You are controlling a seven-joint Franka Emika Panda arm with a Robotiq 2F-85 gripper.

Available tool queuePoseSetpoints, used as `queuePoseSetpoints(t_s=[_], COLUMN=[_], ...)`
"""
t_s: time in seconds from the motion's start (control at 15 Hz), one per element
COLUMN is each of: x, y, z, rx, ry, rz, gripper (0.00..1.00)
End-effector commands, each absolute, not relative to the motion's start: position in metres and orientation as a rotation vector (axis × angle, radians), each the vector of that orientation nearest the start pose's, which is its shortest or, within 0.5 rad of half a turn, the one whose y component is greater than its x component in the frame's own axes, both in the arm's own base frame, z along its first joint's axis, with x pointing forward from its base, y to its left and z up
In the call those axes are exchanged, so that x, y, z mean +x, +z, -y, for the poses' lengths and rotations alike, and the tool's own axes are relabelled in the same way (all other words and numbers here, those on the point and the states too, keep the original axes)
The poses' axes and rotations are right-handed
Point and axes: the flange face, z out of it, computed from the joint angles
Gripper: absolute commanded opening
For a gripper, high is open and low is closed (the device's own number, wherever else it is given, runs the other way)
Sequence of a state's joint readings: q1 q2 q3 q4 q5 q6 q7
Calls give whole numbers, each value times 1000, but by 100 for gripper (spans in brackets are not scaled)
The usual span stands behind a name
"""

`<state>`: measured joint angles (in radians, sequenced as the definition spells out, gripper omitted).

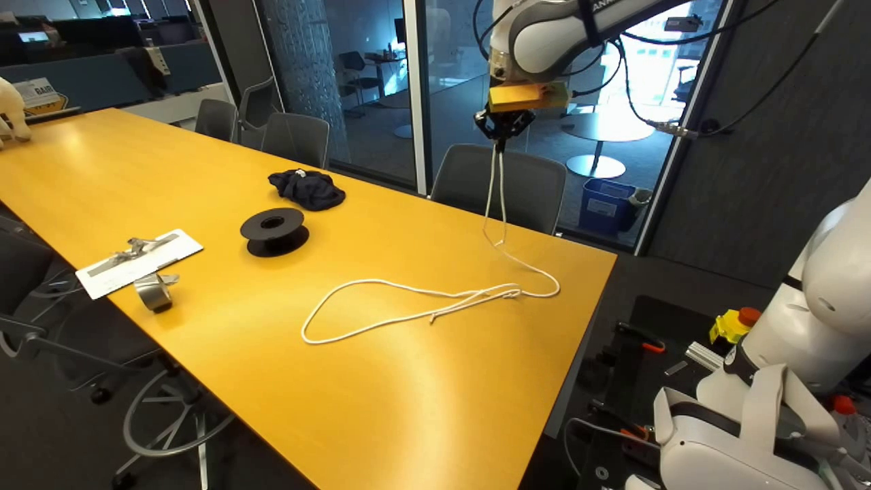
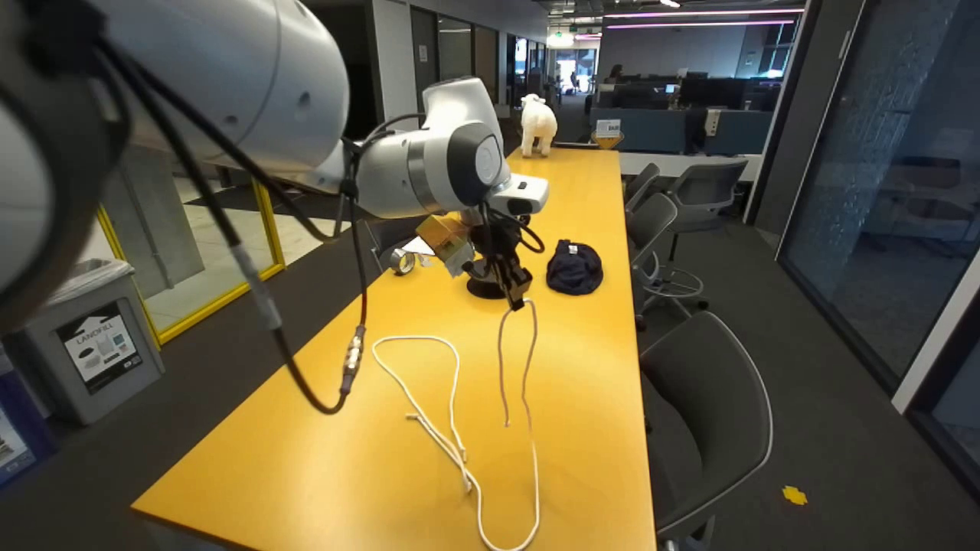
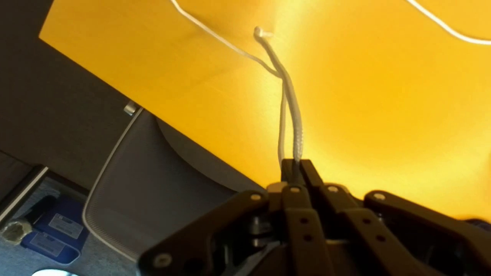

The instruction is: Straighten out the string

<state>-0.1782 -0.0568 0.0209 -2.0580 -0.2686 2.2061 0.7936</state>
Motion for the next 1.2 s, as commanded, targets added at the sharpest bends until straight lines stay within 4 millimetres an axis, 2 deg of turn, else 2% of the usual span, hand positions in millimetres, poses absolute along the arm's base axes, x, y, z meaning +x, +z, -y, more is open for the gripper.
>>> queuePoseSetpoints(t_s=[0.0, 0.2, 0.6, 0.87, 1.13], x=[615, 657, 718, 748, 778], y=[463, 435, 387, 366, 349], z=[79, 69, 71, 83, 102], rx=[-2948, -2831, -2610, -2491, -2265], ry=[-298, -186, 26, 78, 42], rz=[-1320, -1367, -1492, -1570, -1715], gripper=[1, 1, 1, 1, 1])
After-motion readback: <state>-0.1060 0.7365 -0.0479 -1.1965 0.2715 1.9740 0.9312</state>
